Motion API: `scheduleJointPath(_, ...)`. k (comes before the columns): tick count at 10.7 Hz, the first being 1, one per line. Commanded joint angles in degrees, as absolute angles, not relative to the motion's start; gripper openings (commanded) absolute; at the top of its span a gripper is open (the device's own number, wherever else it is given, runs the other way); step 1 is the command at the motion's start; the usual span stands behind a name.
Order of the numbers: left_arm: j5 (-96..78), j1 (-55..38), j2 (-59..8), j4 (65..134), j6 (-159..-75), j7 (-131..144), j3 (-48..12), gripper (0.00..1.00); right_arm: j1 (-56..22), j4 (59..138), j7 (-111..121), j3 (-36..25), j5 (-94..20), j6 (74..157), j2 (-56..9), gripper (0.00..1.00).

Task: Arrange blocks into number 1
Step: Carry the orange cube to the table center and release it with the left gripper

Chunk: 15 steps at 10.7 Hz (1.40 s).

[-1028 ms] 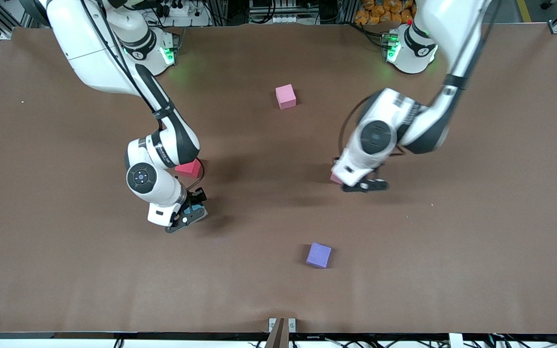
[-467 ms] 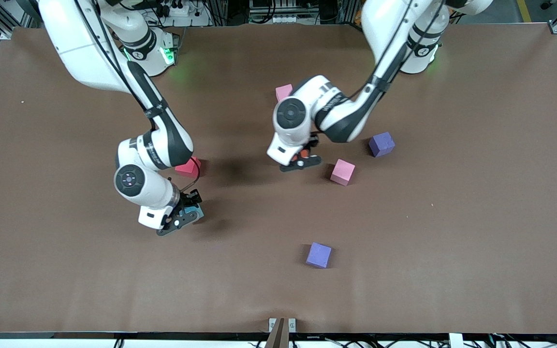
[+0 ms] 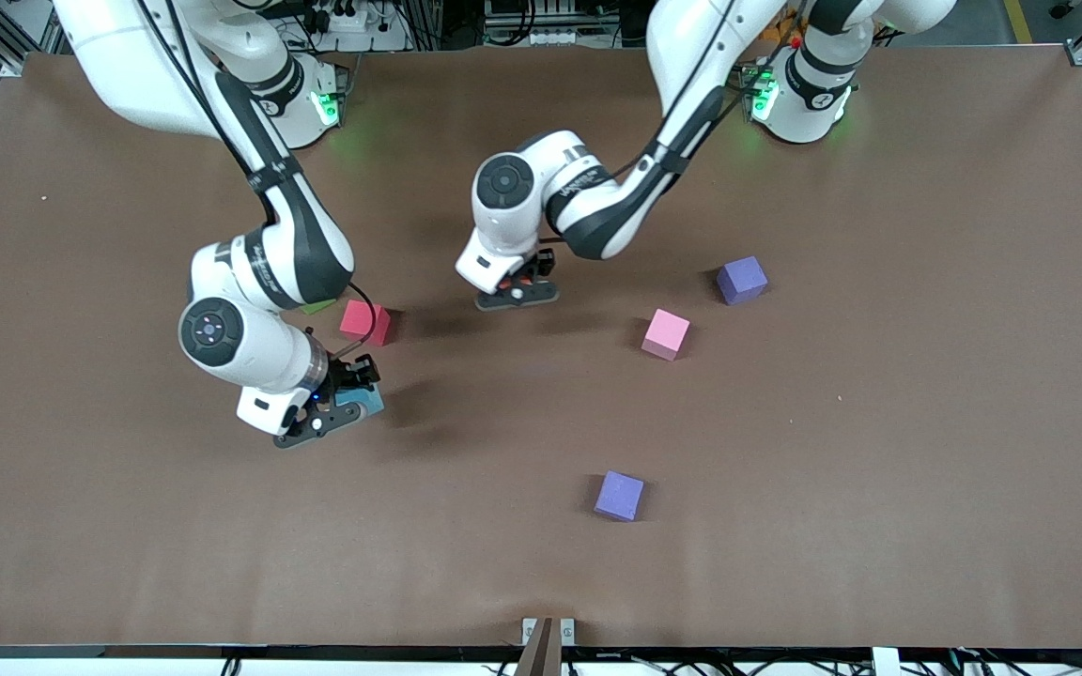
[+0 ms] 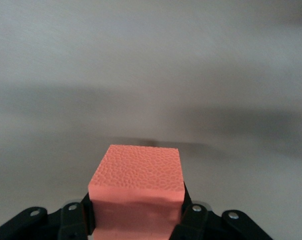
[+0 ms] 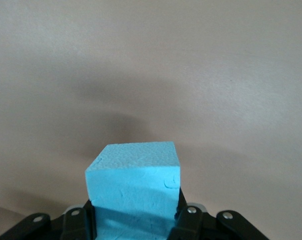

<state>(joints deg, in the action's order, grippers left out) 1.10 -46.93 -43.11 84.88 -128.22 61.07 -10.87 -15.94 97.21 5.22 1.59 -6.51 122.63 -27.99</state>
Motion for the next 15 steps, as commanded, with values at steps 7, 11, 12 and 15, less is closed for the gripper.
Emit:
scheduleJointPath(7, 3.3, -51.9, -46.8, 80.9, -128.4, 56.8, -9.3, 0.0, -14.5, 99.1, -3.8, 1.9, -7.2, 113.4, -18.0, 0.0)
scheduleJointPath(11, 3.4, -52.0, -47.2, 80.9, -128.5, 56.7, -9.0, 1.0, -14.9, 99.1, -7.0, 2.0, -7.1, 110.3, -15.3, 0.0)
scheduleJointPath(12, 3.4, -52.0, -47.0, 81.0, -128.5, 56.8, -9.0, 1.0, -15.5, 99.1, -9.1, 2.2, -7.0, 110.4, -15.3, 0.0)
scheduleJointPath(15, 3.7, -51.9, -44.9, 81.5, -128.1, 58.7, -9.1, 1.0, -21.2, 99.8, -17.5, 2.2, -6.3, 112.4, -15.8, 0.0)
